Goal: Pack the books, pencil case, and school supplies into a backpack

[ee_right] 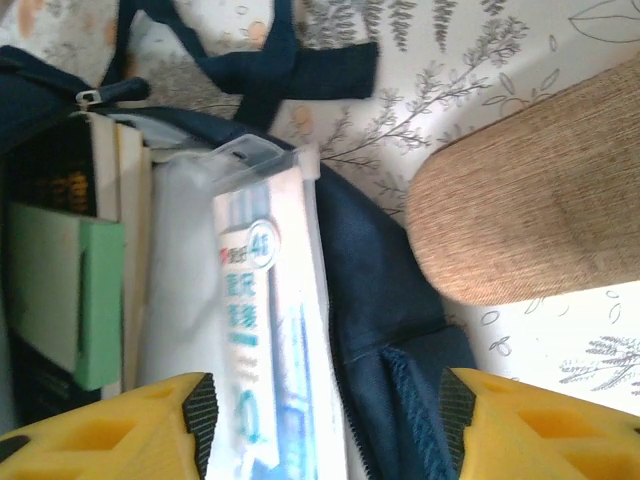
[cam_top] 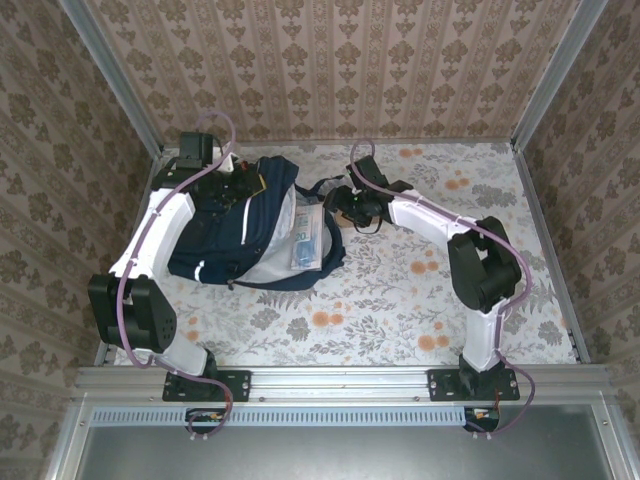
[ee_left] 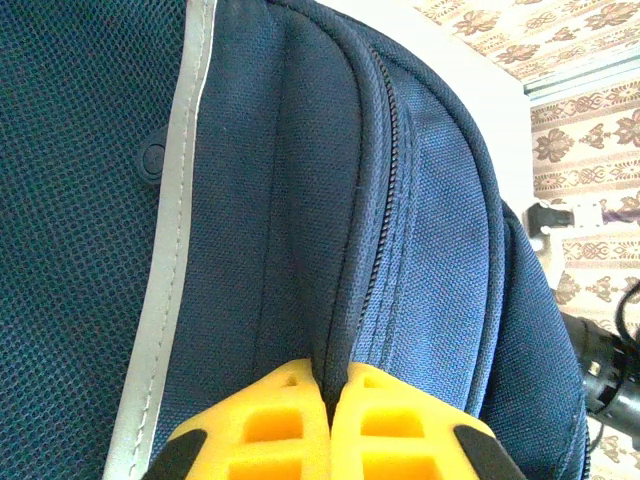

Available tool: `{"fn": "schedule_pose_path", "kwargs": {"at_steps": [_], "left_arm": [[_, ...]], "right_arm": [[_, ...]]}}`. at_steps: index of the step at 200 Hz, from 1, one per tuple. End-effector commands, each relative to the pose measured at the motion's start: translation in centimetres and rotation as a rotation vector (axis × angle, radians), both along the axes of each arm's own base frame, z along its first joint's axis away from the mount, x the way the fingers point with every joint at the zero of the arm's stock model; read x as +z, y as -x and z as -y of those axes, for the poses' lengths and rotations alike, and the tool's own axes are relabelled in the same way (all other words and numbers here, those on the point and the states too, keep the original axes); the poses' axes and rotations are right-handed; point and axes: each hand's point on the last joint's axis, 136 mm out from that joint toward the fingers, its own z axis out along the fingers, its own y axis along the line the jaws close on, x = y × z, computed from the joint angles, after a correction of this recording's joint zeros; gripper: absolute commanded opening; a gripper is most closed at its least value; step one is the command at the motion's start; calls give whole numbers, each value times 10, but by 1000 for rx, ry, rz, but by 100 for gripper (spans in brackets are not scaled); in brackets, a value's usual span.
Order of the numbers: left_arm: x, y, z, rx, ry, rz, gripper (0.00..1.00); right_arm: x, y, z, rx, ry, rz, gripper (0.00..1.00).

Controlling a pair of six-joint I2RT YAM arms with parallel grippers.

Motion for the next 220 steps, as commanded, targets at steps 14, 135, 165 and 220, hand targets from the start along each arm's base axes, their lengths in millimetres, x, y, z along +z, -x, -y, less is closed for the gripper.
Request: {"fn": "schedule_pose_path", "kwargs": {"at_steps": [14,135,165,220], "left_arm": [[39,4,4,-17,59,96,0],[37,3,4,-17,61,94,0],[38,3,4,-19,64,93,0],[42,5,6,-16,85,100,0]], "right_arm": [[-16,7,-18,36,11,-74,59],[11,45,-37,87,100,38,44],[-6,53,-43,88,118,-5,44],[-49,56,-53,105,132,-111,43]]}}
